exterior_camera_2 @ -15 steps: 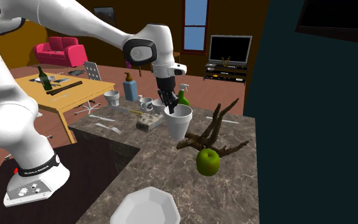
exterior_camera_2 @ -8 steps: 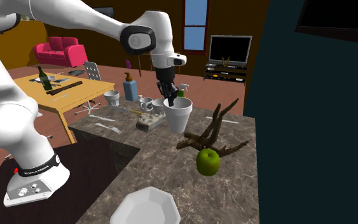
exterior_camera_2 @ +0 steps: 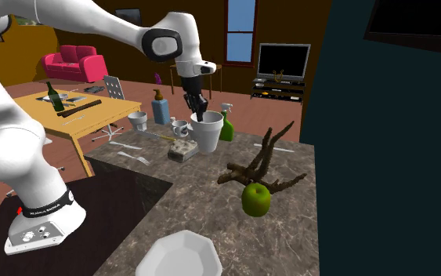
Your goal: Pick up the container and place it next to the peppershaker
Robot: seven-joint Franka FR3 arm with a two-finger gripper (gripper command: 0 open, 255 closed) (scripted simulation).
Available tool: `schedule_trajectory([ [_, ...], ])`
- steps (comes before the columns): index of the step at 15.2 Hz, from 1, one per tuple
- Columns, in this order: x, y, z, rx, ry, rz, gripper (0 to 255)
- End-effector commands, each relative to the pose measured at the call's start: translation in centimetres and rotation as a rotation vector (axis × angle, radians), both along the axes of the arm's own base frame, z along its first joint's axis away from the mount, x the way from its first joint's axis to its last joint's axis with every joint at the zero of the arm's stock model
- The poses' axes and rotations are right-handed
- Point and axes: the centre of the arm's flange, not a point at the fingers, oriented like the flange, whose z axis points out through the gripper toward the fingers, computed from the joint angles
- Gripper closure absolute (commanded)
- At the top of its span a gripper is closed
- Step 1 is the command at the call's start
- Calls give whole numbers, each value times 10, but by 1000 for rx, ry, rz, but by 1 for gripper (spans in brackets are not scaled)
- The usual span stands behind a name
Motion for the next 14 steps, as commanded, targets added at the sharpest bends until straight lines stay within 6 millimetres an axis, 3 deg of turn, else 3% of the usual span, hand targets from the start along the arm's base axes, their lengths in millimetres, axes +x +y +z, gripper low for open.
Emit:
schedule_trajectory([
  [1, -5, 25, 0, 0, 0, -2, 255],
  [14, -33, 194, 1, 0, 0, -2, 255],
])
